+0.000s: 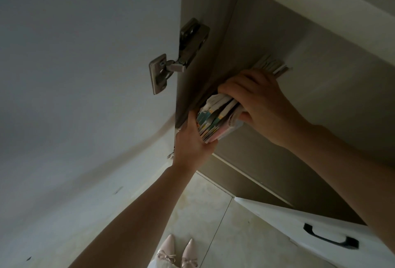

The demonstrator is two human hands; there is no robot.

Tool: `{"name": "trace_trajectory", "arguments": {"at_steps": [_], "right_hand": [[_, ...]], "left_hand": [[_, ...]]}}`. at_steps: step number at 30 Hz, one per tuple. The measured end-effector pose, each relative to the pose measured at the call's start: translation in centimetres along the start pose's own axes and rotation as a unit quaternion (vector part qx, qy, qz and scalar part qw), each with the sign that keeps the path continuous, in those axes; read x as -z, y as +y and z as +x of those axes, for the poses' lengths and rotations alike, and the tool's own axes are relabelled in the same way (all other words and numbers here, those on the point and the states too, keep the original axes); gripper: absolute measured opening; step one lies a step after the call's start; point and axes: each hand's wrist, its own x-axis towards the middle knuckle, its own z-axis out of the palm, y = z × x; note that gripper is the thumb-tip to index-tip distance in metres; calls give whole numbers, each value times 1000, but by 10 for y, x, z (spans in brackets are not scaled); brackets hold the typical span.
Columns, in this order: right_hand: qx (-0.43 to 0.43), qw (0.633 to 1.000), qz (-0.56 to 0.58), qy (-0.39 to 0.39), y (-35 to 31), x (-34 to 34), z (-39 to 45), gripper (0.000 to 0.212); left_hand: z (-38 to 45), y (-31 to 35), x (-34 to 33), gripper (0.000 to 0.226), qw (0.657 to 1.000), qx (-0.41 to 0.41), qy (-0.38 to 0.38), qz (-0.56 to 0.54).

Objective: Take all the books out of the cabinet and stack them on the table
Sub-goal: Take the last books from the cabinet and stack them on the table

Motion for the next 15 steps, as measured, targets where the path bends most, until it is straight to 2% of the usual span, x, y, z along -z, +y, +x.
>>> {"name": "trace_trajectory", "arguments": {"at_steps": [6,11,13,15], "right_hand": [[6,1000,18,-8,-14,11,-15,63],[31,999,23,-24,-40,10,-35,61],[11,1000,21,-17,-42,10,-40,71],[-65,998,2,3,-32,10,-49,92]], "left_hand": [[-32,-3,10,66,999,-29,8,-30],[-55,-5,28,65,997,-50,-23,-57],[-55,-8,34,65,995,-59,-36,-74],[-53,-15,38,64,993,-66,-52,-82]]}}
